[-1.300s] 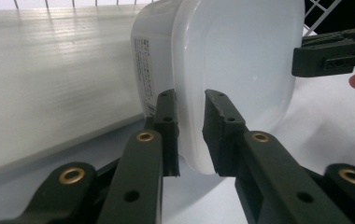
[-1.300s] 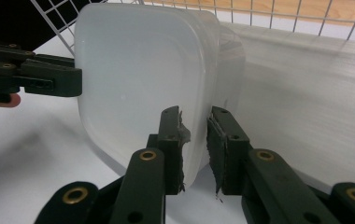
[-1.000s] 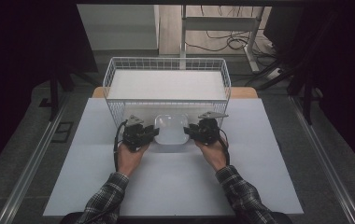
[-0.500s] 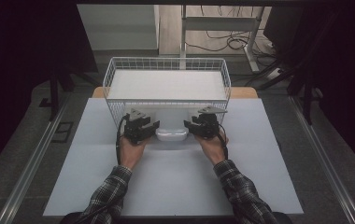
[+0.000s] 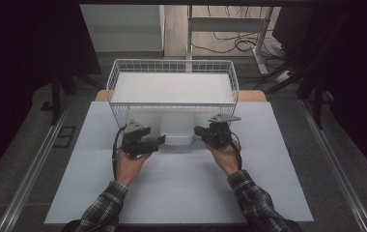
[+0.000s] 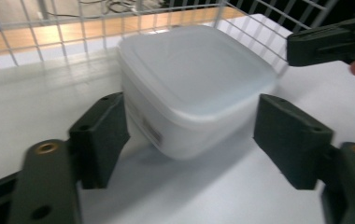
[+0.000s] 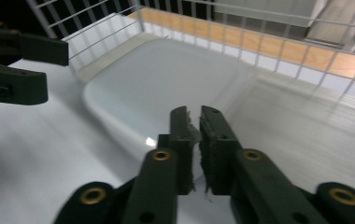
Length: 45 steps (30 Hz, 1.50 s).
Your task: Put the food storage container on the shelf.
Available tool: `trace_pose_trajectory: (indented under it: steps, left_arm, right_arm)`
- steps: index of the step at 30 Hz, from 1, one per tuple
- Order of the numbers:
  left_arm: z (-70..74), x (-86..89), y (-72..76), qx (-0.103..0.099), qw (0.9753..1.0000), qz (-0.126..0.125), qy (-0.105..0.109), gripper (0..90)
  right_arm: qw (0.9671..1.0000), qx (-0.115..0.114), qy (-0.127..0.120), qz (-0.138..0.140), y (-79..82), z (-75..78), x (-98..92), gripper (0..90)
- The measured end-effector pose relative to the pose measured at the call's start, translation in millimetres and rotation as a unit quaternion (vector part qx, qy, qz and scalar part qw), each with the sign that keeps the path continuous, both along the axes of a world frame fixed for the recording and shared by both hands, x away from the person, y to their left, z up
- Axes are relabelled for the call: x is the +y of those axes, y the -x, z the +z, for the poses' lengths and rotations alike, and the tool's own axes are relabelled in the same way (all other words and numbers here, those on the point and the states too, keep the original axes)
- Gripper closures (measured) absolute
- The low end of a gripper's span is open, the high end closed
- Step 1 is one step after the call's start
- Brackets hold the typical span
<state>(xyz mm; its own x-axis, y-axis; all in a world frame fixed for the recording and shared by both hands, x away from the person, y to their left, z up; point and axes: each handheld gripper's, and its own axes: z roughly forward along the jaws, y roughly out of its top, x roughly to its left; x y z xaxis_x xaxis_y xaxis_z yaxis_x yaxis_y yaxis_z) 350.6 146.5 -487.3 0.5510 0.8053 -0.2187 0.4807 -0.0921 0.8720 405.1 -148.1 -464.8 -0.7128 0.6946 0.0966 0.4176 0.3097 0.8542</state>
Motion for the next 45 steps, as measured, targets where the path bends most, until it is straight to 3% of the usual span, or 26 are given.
trace_pose_trajectory:
  steps: [3, 14, 20, 23, 34, 45]
  left_arm:
    - [-0.4, 3.8, 12.1, -0.002, 1.0000, -0.009, 0.001, 14.2]
    - [-5.3, 13.7, 60.9, 0.004, 0.9996, -0.029, 0.004, 6.9]
    - [-13.0, 10.9, 80.2, -0.015, 0.9986, -0.033, -0.038, 4.7]
    - [-18.9, 9.1, 88.7, -0.022, 0.9966, -0.039, -0.070, 3.8]
    - [-30.3, 11.3, 104.8, 0.004, 0.9965, -0.045, -0.071, 2.7]
    - [-34.1, 12.4, 106.4, 0.005, 0.9964, -0.044, -0.072, 2.1]
  right_arm:
    - [0.9996, -0.008, 0.015, 0.023, 10.3, 0.3, 2.8, 88.5]
    - [0.9975, -0.011, 0.029, 0.063, 28.7, -1.2, 13.8, 88.7]
    - [0.9968, -0.007, 0.032, 0.073, 33.2, -4.4, 19.2, 88.6]
    - [0.9964, -0.005, 0.031, 0.079, 34.3, -5.9, 22.1, 88.6]
    - [0.9948, 0.014, 0.036, 0.094, 30.8, -17.5, 36.0, 88.5]
    - [0.9942, 0.022, 0.052, 0.092, 16.0, -29.0, 53.1, 87.8]
